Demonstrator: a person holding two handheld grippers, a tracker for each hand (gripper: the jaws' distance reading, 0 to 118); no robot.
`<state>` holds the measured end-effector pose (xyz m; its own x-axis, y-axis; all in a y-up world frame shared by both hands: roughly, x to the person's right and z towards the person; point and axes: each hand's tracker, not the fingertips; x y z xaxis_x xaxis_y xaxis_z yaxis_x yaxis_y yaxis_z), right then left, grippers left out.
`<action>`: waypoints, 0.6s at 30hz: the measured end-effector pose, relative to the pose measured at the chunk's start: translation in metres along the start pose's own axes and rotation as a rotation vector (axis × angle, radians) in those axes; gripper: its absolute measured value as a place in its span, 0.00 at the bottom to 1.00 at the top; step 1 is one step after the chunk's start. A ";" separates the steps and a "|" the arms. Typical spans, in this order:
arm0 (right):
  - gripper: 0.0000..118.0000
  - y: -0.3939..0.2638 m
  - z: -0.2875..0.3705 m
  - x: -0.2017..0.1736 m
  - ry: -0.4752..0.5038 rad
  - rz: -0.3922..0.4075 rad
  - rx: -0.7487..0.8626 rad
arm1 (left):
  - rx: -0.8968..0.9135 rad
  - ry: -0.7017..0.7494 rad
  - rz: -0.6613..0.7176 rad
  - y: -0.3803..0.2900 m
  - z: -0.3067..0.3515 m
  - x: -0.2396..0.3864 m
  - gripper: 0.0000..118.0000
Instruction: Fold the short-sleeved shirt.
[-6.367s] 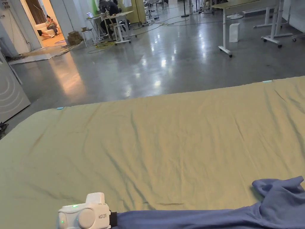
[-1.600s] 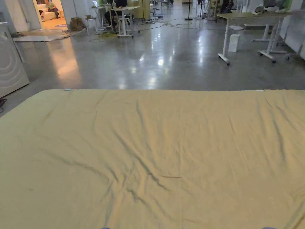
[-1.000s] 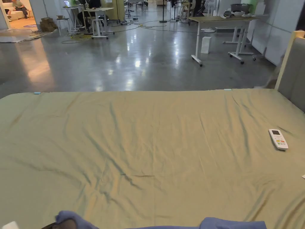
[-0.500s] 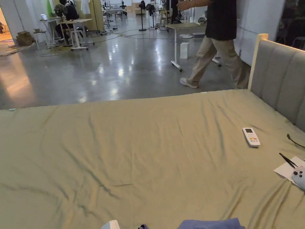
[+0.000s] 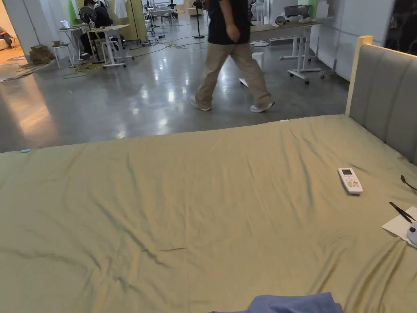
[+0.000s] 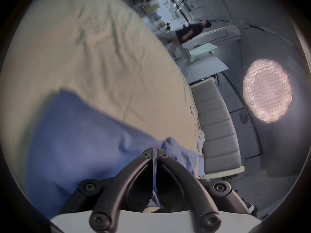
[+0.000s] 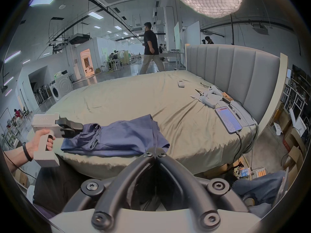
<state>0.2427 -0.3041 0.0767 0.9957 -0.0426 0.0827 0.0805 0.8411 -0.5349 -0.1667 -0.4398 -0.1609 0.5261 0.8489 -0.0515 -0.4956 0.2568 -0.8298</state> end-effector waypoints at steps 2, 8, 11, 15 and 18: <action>0.00 0.000 0.001 -0.001 -0.004 0.007 -0.005 | -0.047 0.002 0.003 -0.014 -0.015 0.000 0.04; 0.00 0.001 0.003 -0.005 -0.014 0.020 -0.014 | -0.082 0.091 -0.123 -0.023 -0.051 0.009 0.01; 0.00 0.002 0.003 -0.007 0.000 0.012 -0.011 | -0.092 0.093 -0.124 -0.020 -0.044 0.011 0.02; 0.00 0.006 0.002 -0.012 0.014 0.026 0.011 | -0.075 -0.007 -0.104 -0.002 -0.008 0.012 0.02; 0.00 0.010 0.000 -0.014 0.038 0.021 0.027 | 0.002 -0.071 -0.088 0.025 0.033 0.001 0.07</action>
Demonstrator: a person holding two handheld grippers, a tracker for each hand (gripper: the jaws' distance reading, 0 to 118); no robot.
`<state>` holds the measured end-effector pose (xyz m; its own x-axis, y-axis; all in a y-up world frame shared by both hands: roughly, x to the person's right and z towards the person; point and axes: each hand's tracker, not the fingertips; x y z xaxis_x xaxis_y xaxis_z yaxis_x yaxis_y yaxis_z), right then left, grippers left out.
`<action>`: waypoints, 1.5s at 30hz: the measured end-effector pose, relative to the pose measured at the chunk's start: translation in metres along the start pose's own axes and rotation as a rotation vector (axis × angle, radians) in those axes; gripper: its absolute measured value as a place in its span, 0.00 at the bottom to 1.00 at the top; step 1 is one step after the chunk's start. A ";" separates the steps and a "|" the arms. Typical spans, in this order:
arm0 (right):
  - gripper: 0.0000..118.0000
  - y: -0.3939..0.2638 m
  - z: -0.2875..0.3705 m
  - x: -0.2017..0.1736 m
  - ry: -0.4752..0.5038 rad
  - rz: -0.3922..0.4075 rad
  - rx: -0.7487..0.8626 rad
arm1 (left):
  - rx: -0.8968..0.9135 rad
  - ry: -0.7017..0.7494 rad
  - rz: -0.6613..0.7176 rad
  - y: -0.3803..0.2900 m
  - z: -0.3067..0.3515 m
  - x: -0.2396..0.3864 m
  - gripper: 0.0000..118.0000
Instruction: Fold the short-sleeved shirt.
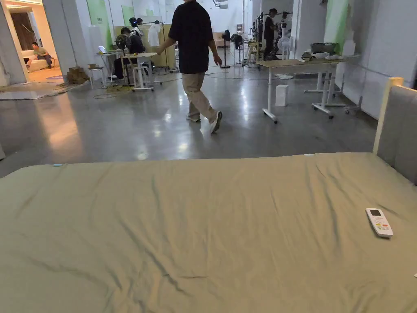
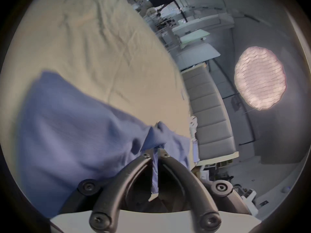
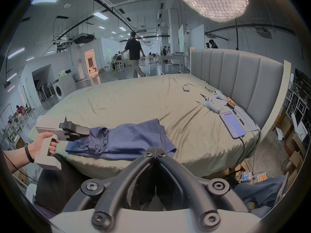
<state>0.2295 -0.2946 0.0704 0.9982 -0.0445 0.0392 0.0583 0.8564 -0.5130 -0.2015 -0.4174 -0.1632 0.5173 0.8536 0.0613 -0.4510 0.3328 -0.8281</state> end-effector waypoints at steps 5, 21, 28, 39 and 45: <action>0.00 0.002 -0.006 -0.006 0.035 -0.006 0.002 | 0.103 0.066 -0.042 0.034 0.078 -0.024 0.88; 0.00 -0.001 -0.003 -0.006 0.019 0.008 -0.046 | 0.018 -0.118 0.326 0.005 0.028 -0.065 0.77; 0.00 -0.002 -0.005 -0.011 0.036 0.016 -0.054 | -0.020 -0.036 0.314 0.006 0.030 -0.056 0.12; 0.00 0.003 -0.013 -0.015 0.066 0.035 -0.045 | 0.107 0.091 0.196 0.045 0.128 -0.062 0.10; 0.00 0.000 -0.025 -0.018 0.110 0.026 -0.045 | 0.156 0.230 0.055 0.071 0.192 -0.012 0.10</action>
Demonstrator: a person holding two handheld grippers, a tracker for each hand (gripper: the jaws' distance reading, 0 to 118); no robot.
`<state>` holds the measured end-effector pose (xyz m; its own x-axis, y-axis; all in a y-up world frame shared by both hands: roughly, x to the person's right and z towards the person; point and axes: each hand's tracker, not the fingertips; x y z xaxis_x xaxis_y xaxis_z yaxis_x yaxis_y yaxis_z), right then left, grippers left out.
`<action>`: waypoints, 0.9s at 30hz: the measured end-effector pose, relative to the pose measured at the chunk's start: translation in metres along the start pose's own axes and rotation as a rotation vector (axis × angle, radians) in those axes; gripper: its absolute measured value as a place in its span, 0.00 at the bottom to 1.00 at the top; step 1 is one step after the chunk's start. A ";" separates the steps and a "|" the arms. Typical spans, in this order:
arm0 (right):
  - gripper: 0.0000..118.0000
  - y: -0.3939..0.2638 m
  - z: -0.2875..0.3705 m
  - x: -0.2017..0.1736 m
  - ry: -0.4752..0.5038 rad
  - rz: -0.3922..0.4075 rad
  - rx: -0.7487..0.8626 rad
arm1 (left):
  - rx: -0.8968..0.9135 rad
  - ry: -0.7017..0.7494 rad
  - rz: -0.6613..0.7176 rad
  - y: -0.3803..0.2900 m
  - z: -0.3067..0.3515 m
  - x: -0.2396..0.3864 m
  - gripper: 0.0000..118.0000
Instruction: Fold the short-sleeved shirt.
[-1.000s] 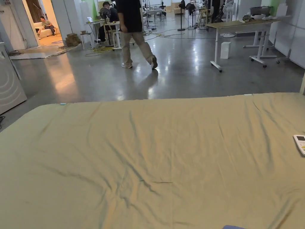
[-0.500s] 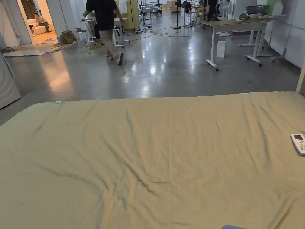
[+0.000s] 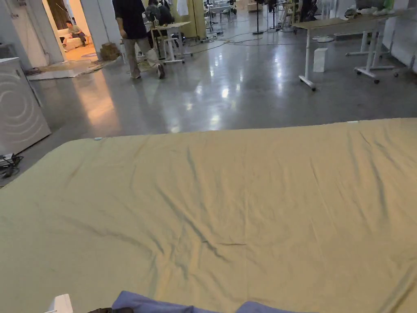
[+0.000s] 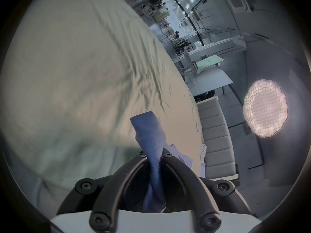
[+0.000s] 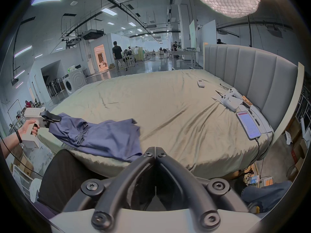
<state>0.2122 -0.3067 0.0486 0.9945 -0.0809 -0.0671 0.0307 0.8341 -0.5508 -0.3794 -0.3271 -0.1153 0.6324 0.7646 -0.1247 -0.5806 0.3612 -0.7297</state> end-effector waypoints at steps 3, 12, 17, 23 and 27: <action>0.00 -0.002 0.001 -0.002 0.016 -0.002 0.004 | 0.020 -0.004 -0.014 -0.004 -0.011 0.023 0.10; 0.00 -0.017 0.023 0.015 -0.031 -0.049 0.010 | -0.210 -0.082 -0.189 -0.061 -0.151 0.095 0.10; 0.00 -0.028 0.035 0.028 -0.089 -0.074 0.001 | -0.297 -0.072 -0.221 -0.103 -0.223 0.128 0.10; 0.00 -0.041 0.038 0.039 -0.111 -0.103 -0.030 | -0.268 -0.100 -0.264 -0.119 -0.227 0.147 0.59; 0.00 -0.045 0.033 0.044 -0.107 -0.124 -0.045 | -0.164 -0.193 -0.058 -0.114 -0.195 0.132 0.57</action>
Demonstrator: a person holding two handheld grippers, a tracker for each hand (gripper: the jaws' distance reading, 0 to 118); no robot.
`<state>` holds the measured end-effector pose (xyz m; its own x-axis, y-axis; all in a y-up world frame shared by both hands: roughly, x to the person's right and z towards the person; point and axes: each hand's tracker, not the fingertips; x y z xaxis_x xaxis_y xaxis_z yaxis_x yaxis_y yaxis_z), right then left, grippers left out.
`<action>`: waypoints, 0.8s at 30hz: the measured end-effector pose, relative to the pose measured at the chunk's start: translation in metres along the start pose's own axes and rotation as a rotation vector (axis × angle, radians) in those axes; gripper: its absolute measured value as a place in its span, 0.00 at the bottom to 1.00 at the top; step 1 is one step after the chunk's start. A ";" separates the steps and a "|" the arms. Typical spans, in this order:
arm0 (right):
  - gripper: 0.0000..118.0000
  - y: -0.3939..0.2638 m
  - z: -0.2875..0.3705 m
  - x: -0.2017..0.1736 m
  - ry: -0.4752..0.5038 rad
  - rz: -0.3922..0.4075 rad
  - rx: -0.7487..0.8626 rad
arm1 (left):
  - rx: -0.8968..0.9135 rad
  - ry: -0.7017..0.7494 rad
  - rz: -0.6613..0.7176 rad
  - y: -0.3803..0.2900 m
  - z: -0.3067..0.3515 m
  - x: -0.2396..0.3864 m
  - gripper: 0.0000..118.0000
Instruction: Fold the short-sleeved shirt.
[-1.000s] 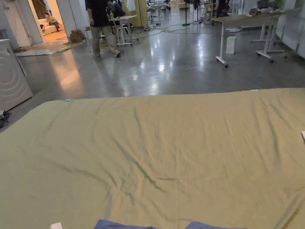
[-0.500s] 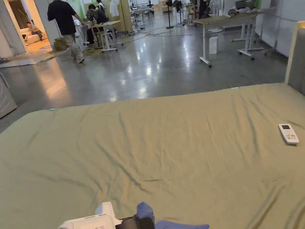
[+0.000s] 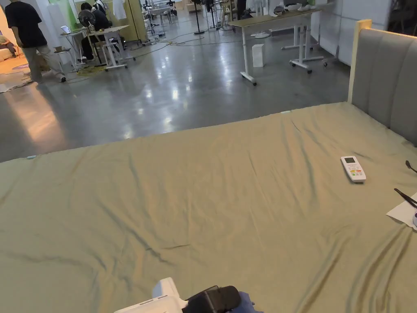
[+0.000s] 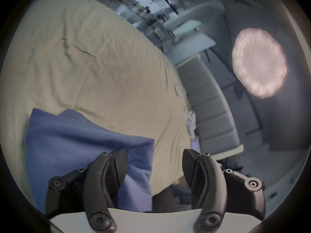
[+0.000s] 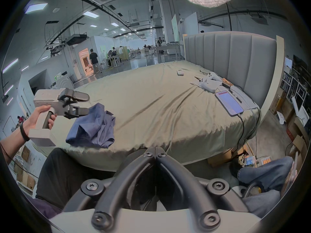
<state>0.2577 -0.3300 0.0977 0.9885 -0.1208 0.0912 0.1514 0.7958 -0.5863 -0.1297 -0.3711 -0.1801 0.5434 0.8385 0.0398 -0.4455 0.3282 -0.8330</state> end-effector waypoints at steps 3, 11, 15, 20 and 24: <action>0.00 0.002 -0.005 -0.001 0.008 0.002 -0.008 | 0.016 -0.028 0.076 -0.012 -0.008 -0.008 0.06; 0.00 0.005 -0.003 -0.012 0.026 0.020 0.002 | -0.239 0.181 -0.017 -0.056 -0.091 -0.050 0.01; 0.00 0.005 -0.010 -0.022 0.055 0.056 -0.022 | -0.176 0.168 -0.121 -0.057 -0.078 -0.025 0.01; 0.00 0.031 -0.033 -0.056 0.179 0.137 -0.008 | -0.107 0.055 -0.277 -0.041 -0.024 0.006 0.01; 0.00 0.063 -0.099 -0.091 0.376 0.092 -0.117 | 0.026 -0.003 -0.286 -0.025 0.042 0.006 0.01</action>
<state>0.1777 -0.3280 -0.0273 0.9264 -0.2779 -0.2540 0.0396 0.7429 -0.6682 -0.1454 -0.3559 -0.1364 0.6472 0.7119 0.2726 -0.2925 0.5622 -0.7735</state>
